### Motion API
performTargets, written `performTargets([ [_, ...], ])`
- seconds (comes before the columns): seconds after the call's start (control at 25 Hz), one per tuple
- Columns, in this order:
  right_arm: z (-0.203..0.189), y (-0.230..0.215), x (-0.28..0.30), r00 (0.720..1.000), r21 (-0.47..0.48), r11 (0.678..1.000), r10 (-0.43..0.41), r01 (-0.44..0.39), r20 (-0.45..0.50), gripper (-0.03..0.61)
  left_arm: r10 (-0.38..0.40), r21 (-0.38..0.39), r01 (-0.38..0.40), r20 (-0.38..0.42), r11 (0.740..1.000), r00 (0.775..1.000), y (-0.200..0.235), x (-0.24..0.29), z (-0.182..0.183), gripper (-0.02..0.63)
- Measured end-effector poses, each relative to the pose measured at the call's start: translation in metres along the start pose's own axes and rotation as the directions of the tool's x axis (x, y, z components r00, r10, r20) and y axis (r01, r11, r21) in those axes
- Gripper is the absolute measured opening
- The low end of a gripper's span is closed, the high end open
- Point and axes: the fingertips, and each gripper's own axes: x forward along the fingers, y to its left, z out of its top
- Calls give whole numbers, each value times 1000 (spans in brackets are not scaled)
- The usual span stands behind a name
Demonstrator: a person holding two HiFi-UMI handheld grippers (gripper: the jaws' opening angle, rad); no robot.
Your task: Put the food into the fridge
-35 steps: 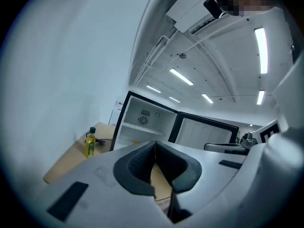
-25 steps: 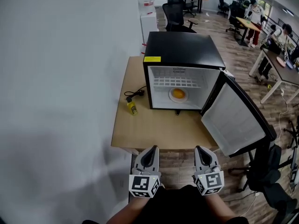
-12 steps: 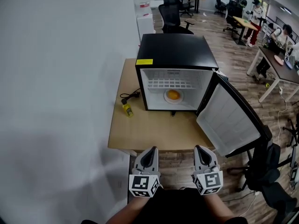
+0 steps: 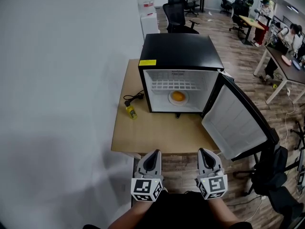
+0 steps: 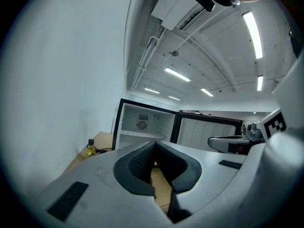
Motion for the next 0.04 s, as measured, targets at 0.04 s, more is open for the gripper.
performTargets([
  [0.04,1,0,0,1000,1,1000,1,-1,1,60,2,-2,-2,-1,1000,1000,0,0,0,14],
])
